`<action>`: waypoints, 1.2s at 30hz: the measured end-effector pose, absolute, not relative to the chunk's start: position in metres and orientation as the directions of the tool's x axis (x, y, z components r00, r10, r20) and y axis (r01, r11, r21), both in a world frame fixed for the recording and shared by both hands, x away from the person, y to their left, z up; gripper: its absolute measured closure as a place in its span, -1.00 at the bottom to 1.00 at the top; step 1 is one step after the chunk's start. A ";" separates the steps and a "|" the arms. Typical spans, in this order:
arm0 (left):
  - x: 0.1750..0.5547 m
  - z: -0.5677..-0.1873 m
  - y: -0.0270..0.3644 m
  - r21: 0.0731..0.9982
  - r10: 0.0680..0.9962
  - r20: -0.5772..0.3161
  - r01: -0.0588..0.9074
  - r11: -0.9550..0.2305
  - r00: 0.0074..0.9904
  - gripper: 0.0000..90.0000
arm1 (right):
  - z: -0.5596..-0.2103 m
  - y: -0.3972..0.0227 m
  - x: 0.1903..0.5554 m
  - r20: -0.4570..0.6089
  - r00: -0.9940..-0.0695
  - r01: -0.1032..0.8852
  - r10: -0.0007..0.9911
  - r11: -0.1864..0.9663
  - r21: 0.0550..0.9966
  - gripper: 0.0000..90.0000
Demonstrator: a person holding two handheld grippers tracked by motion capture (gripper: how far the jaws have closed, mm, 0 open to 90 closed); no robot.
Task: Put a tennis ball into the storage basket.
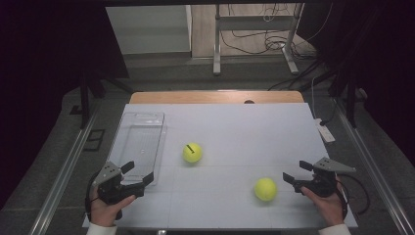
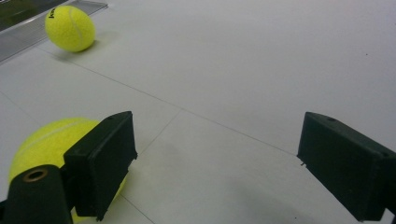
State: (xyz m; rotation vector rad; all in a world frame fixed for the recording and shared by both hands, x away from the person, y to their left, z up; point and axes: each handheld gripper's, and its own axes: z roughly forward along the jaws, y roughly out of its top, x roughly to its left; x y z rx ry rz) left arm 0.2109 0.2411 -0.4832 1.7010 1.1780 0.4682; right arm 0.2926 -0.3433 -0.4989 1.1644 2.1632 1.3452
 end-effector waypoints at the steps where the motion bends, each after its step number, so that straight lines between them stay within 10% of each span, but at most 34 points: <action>1: 0.211 -0.483 0.241 0.870 0.866 -0.204 0.490 -0.054 0.456 -0.70 | -0.499 -0.343 0.293 0.130 -0.607 0.464 0.784 0.217 0.859 -0.75; 36: 0.220 -0.483 0.245 0.870 0.872 -0.194 0.489 -0.059 0.450 -0.70 | -0.502 -0.342 0.291 0.121 -0.609 0.468 0.784 0.232 0.853 -0.73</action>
